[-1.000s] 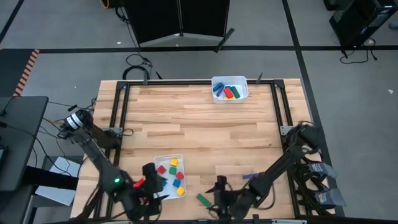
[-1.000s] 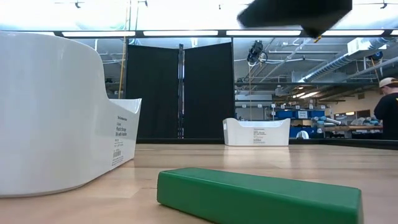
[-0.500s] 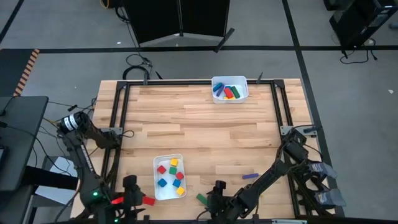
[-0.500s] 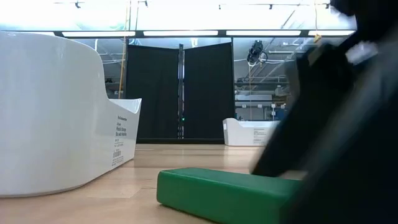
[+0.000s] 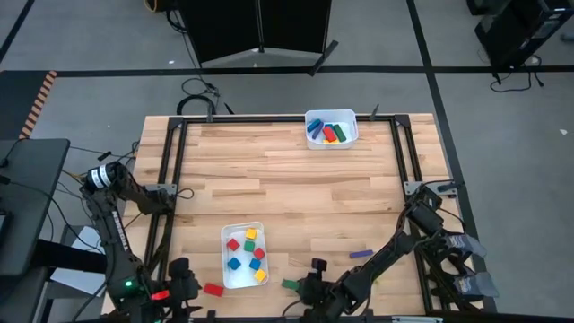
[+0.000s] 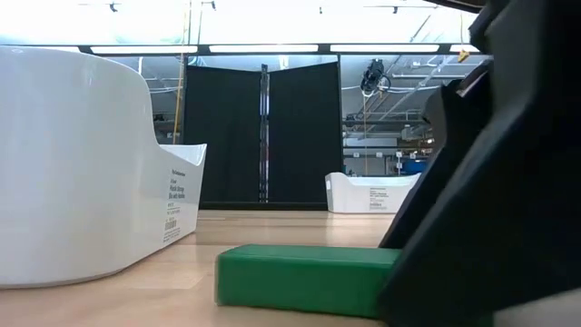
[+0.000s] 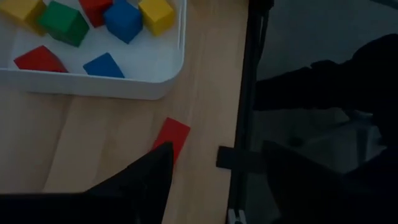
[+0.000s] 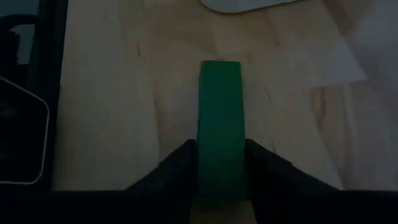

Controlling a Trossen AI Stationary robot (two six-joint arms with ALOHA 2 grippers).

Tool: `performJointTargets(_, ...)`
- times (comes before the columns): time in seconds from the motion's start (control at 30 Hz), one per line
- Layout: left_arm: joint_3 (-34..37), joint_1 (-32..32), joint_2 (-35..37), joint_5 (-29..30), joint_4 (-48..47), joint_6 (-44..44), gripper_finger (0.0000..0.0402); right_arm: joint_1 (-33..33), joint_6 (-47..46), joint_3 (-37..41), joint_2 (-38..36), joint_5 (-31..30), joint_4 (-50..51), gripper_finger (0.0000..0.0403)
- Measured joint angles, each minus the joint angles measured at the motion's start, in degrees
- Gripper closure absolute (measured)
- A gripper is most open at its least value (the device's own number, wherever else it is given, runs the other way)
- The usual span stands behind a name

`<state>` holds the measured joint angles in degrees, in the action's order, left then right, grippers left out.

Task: Sort blocks by size
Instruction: Put the green large block into the top white bin

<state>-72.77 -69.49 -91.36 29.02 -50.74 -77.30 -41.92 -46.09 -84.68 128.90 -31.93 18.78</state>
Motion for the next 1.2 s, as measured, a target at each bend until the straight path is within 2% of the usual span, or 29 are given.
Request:
performJointTargets(0.03,0.0,0.0,0.0,-0.1,0.3,-0.1,0.0152,0.1,0.3,0.0,0.0,0.4,0.2,0.029)
performJointTargets(0.2,0.0,0.0,0.0,-1.2,0.4,-0.9,0.0152,0.5,4.1,0.2,-1.3,0.2,1.4,0.029)
performJointTargets(0.3,0.0,0.0,-0.1,-2.7,0.3,-1.4,0.0152,0.7,6.9,0.7,-3.8,-5.0,5.7,0.029)
performJointTargets(0.43,0.0,0.0,-1.2,-2.9,0.1,-1.4,0.0152,2.1,9.7,0.3,-11.5,-13.7,14.0,0.029)
performJointTargets(0.63,0.0,0.1,-4.8,-4.3,0.0,-1.4,0.0152,9.1,14.8,0.6,-21.0,-20.4,29.1,0.029)
performJointTargets(0.73,0.0,0.1,-7.3,-5.5,-0.2,-1.3,0.0152,15.5,19.9,2.2,-26.5,-21.0,30.8,0.029)
performJointTargets(0.9,0.0,0.5,-11.0,-6.6,-0.6,-0.9,0.0152,31.1,32.6,10.9,-35.5,-16.1,25.3,0.029)
performJointTargets(1.07,0.0,0.9,-12.8,-6.9,-2.0,0.7,0.0152,51.2,43.3,20.6,-41.8,-5.2,14.0,0.029)
performJointTargets(1.2,0.0,1.6,-13.0,-6.8,-5.1,0.8,0.0152,64.4,47.8,24.4,-43.7,3.8,6.0,0.029)
